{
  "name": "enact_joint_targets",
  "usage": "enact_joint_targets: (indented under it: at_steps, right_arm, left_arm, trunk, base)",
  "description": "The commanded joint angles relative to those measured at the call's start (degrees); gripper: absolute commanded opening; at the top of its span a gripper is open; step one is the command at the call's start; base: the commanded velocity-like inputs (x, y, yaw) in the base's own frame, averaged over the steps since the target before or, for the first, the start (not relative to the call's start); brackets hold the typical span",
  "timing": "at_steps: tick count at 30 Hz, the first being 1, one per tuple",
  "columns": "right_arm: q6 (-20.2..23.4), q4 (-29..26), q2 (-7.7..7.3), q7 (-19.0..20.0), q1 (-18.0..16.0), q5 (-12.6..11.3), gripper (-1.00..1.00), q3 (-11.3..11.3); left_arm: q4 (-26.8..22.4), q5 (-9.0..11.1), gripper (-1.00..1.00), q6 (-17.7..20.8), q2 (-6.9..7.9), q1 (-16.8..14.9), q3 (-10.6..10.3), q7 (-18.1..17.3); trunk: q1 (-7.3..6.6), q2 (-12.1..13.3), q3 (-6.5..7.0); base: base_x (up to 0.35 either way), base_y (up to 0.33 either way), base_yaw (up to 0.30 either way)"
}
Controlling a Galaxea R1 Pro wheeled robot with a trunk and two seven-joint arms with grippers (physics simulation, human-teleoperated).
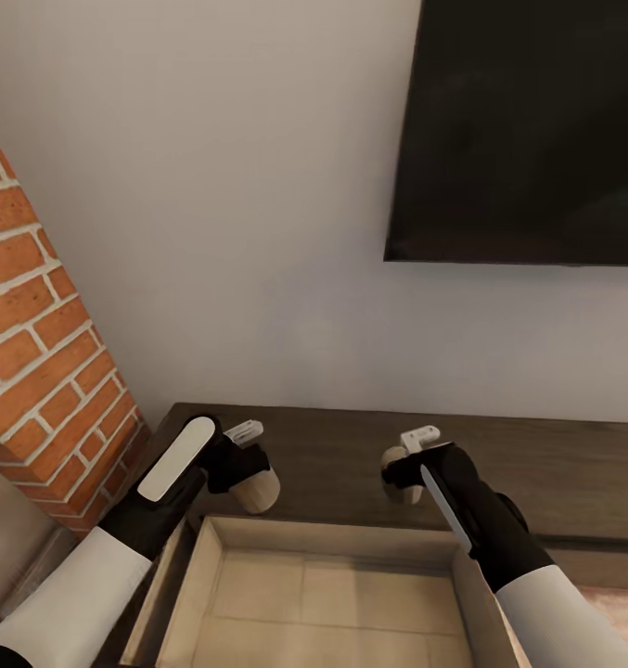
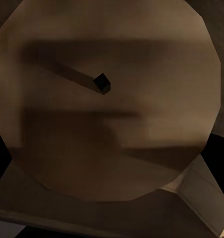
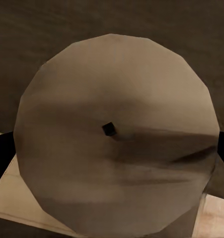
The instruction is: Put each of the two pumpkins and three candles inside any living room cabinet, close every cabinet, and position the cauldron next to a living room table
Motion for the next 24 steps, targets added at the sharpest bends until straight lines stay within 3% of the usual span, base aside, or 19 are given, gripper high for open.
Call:
enact_joint_targets:
  at_steps: [1, 6, 9, 10, 13, 14, 16, 17, 20, 23, 24]
  right_arm:
    - [-0.05, 0.17, 0.0, 0.02, -0.01, 0.07, -1.0, 0.01]
    - [-0.11, 0.47, 0.06, 0.02, -0.01, 0.1, -1.0, 0.1]
    - [0.18, 0.39, 0.61, -0.06, -0.01, 0.14, -1.0, 2.06]
    - [0.28, 0.38, 0.84, -0.07, -0.01, 0.1, -1.0, 4.06]
    - [0.22, 0.28, 0.88, -0.07, -0.01, 0.12, -1.0, 4.47]
    - [0.28, 0.99, 1.67, -0.06, -0.04, -0.24, -1.0, 4.45]
    - [0.44, 2.08, 3.25, -0.1, -0.08, -0.3, -1.0, 4.35]
    - [0.63, 4.36, 5.38, -0.13, -0.09, -0.32, -1.0, 4.26]
    - [0.61, 4.84, 5.39, -0.06, -0.09, -0.27, -1.0, 4.31]
    - [0.59, 5.32, 5.3, 0.48, -0.08, -0.31, -1.0, 4.33]
    - [0.64, 5.98, 5.12, 3.57, -0.02, -0.32, -1.0, 4.34]
  left_arm:
    - [0.0, 0.01, -1.0, -0.02, 0.0, 0.0, 0.0, -0.02]
    - [0.05, -0.13, -1.0, -0.09, 0.05, 0.0, 0.0, -0.16]
    - [0.08, -0.16, -1.0, -0.1, 0.08, 0.0, 0.0, -0.19]
    - [0.15, -0.22, -1.0, -0.11, 0.04, 0.0, -0.05, -0.19]
    - [0.27, -0.18, -1.0, -0.06, 0.0, 0.0, -0.96, -0.26]
    - [0.33, -0.21, -1.0, 0.04, 0.0, -0.05, -3.61, -0.1]
    - [0.51, -0.24, -1.0, 0.08, 0.09, -0.04, -4.07, -0.01]
    - [8.19, -0.25, -1.0, -0.11, -0.83, 0.0, -10.2, -0.24]
    - [10.31, -0.25, -1.0, -0.28, -2.01, 0.0, -15.23, -0.33]
    - [10.95, -0.05, -1.0, -0.41, -2.32, 0.01, -18.49, -0.43]
    - [12.25, -0.29, -1.0, -0.69, -2.32, 0.0, -19.51, -0.47]
  trunk:
    - [0.0, 0.0, 0.0]
    - [0.0, 0.0, 0.0]
    - [0.0, 0.0, 0.0]
    - [0.0, 0.0, 0.0]
    - [0.0, 0.0, 0.0]
    - [0.0, 0.0, 0.0]
    - [0.0, 0.0, 0.0]
    - [0.0, 0.0, 0.0]
    - [0.0, 0.0, 0.0]
    - [0.0, 0.0, 0.0]
    - [0.0, 0.0, 0.0]
  base:
    - [0.062, 0.27, 0.0]
    - [0.241, 0.149, 0.0]
    - [0.316, 0.015, 0.0]
    - [0.077, 0.001, 0.0]
    - [0.024, 0.0, 0.0]
    - [0.0, 0.0, 0.0]
    - [0.0, 0.0, 0.0]
    - [0.0, 0.0, 0.0]
    - [0.0, 0.0, 0.0]
    - [0.0, 0.0, 0.0]
    - [0.0, 0.0, 0.0]
